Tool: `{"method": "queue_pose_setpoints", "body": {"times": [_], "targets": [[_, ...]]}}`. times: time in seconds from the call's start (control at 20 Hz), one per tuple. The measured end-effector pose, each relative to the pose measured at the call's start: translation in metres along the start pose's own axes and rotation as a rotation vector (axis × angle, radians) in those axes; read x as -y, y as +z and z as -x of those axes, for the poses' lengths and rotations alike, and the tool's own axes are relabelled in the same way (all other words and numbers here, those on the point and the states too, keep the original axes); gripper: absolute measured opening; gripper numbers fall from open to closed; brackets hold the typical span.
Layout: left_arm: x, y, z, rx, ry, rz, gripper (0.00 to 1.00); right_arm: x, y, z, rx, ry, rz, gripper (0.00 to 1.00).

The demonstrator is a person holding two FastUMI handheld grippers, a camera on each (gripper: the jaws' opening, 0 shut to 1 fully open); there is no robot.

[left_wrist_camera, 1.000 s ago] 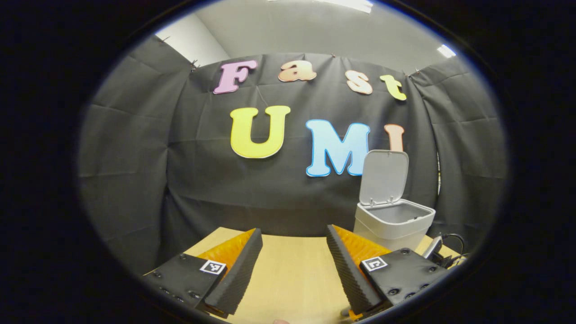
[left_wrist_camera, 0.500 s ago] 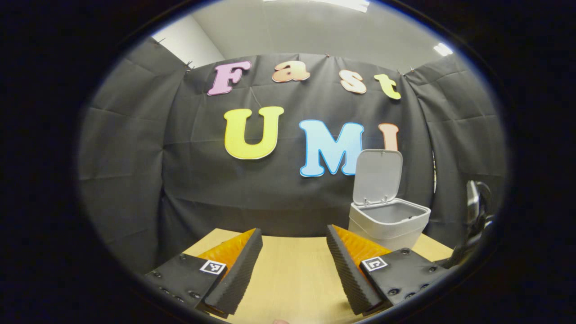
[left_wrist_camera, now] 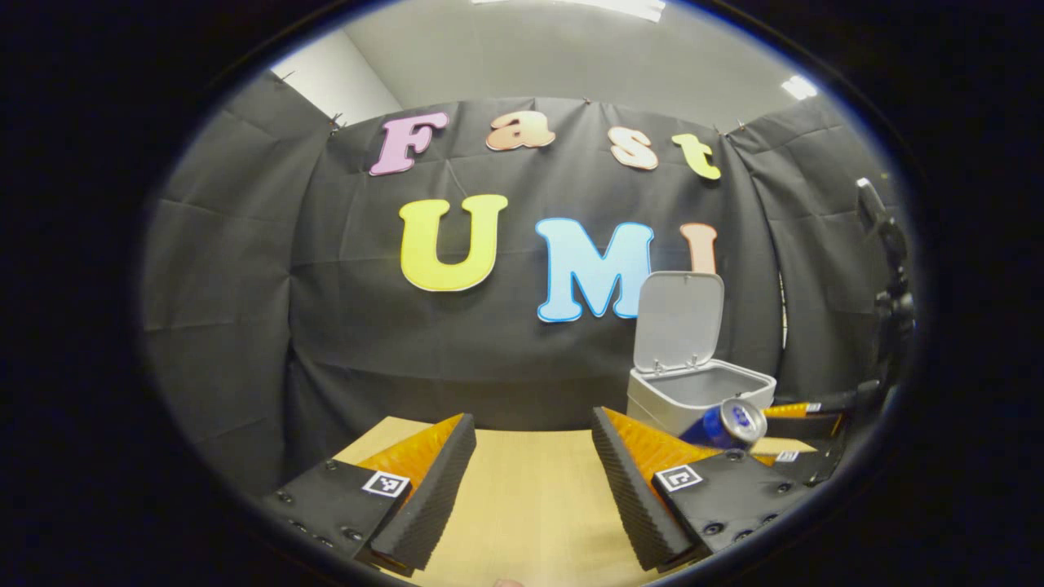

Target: Press the lid of the desktop garbage bin to open it, pick up the crumpled paper on the desktop and throw it into the bin, then pick up the pop can on the desktop and drop it into the bin, and finally close the garbage bin lid.

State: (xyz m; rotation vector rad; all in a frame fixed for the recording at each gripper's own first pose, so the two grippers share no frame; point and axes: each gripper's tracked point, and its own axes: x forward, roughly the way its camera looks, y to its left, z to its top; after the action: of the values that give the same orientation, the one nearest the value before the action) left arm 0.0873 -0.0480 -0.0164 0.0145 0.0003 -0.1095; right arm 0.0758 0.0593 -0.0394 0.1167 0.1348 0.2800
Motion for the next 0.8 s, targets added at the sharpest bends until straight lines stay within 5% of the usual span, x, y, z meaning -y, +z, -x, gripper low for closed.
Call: {"method": "queue_pose_setpoints", "body": {"times": [0.2,0.25,0.4,0.8], "targets": [[0.001,0.002,0.004,0.004,0.002,-0.01,1.0,0.017,0.039,-0.009,0.117,-0.042,0.012,0.84],[0.001,0.002,0.006,0.006,0.004,-0.012,0.94,0.021,0.044,-0.01,0.131,-0.053,0.01,0.84],[0.0,0.005,0.009,0.012,0.014,-0.018,1.0,0.039,0.056,-0.016,0.169,-0.093,0.004,0.84],[0.001,0.002,0.014,0.007,0.024,-0.019,1.0,0.1,0.043,-0.037,0.132,-0.227,-0.003,0.84]]}}
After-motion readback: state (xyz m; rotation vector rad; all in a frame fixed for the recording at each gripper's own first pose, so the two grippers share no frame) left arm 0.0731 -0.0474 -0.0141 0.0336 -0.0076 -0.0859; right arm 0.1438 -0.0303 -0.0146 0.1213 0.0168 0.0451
